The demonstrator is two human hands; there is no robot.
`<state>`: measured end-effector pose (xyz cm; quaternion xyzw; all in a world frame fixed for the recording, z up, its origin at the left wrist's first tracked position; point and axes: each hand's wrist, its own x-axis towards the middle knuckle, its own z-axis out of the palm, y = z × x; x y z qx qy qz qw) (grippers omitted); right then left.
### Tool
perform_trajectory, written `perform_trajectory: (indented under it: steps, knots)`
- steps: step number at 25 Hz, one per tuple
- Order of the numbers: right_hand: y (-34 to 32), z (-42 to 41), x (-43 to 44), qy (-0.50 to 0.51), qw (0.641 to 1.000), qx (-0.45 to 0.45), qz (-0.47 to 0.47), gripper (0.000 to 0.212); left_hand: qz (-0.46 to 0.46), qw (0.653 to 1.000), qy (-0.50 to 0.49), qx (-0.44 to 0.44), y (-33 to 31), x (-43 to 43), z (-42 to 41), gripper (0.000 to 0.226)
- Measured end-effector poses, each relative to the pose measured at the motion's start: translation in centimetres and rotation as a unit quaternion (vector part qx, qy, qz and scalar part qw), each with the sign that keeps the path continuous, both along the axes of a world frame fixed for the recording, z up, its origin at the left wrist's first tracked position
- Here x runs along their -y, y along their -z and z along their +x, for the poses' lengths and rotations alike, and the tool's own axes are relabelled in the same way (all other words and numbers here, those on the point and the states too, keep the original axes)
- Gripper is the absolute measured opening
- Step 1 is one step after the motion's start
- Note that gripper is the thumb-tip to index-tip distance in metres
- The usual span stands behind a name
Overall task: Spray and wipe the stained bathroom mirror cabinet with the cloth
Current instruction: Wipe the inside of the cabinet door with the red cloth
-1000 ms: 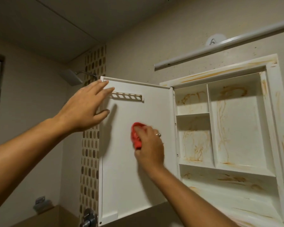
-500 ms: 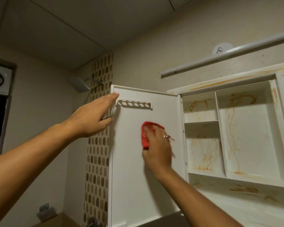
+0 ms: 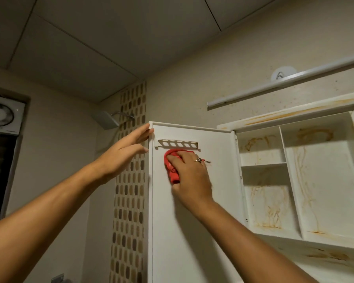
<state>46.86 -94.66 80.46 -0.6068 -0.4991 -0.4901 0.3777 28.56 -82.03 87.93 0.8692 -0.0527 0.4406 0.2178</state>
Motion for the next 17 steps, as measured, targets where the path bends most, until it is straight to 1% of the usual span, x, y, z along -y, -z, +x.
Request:
perform_trajectory:
  steps: [1, 2, 3, 5, 6, 8, 9, 11, 12, 13, 15, 16, 17]
  knots:
    - [-0.9, 0.9, 0.8, 0.007, 0.998, 0.054, -0.031, 0.066, -0.016, 1.000, 0.014, 0.005, -0.1, -0.1, 0.0, 0.068]
    - [-1.7, 2.1, 1.7, 0.027, 0.995, 0.075, -0.051, 0.063, -0.027, 0.999, 0.025, 0.007, -0.1, -0.2, -0.1, 0.069]
    - [-2.4, 3.1, 2.4, 0.053, 0.996, 0.051, -0.047, 0.061, -0.035, 0.999, 0.034, 0.008, -0.2, -0.3, -0.1, 0.070]
    - [-2.5, 3.3, 2.3, 0.094, 0.993, -0.065, 0.015, 0.062, -0.050, 0.998, 0.047, 0.007, -0.3, -0.4, -0.1, 0.069]
    - [-2.3, 1.9, 1.2, 0.111, 0.988, -0.094, 0.046, 0.061, -0.057, 0.997, 0.049, 0.005, -0.3, -0.3, 0.0, 0.070]
    - [-1.8, -1.9, -1.9, 0.100, 0.991, -0.068, 0.055, 0.060, -0.062, 0.997, 0.049, 0.006, -0.2, -0.2, 0.1, 0.071]
    - [-1.5, -3.1, -3.0, 0.077, 0.995, -0.030, 0.051, 0.061, -0.063, 0.997, 0.049, 0.010, -0.2, -0.2, 0.1, 0.070]
    - [-1.8, -2.6, -2.1, 0.059, 0.998, 0.025, 0.022, 0.065, -0.070, 0.996, 0.055, 0.017, 0.0, -0.1, 0.1, 0.069]
    - [-2.0, -1.2, -1.0, 0.075, 0.997, 0.034, 0.014, 0.067, -0.074, 0.995, 0.060, 0.017, 0.0, 0.0, 0.0, 0.070]
    - [-2.0, 0.2, -0.1, 0.103, 0.994, 0.023, 0.020, 0.068, -0.080, 0.995, 0.065, 0.013, -0.1, 0.1, -0.1, 0.072]
    - [-1.5, 1.2, 0.3, 0.156, 0.984, -0.066, 0.057, 0.068, -0.086, 0.994, 0.066, 0.001, -0.1, 0.4, -0.3, 0.074]
    - [-1.2, 0.5, -0.3, 0.167, 0.978, -0.104, 0.075, 0.066, -0.087, 0.994, 0.065, 0.000, 0.0, 0.6, -0.2, 0.075]
    - [-1.2, -0.8, -1.4, 0.167, 0.976, -0.115, 0.084, 0.063, -0.087, 0.994, 0.063, 0.000, 0.1, 0.8, -0.1, 0.076]
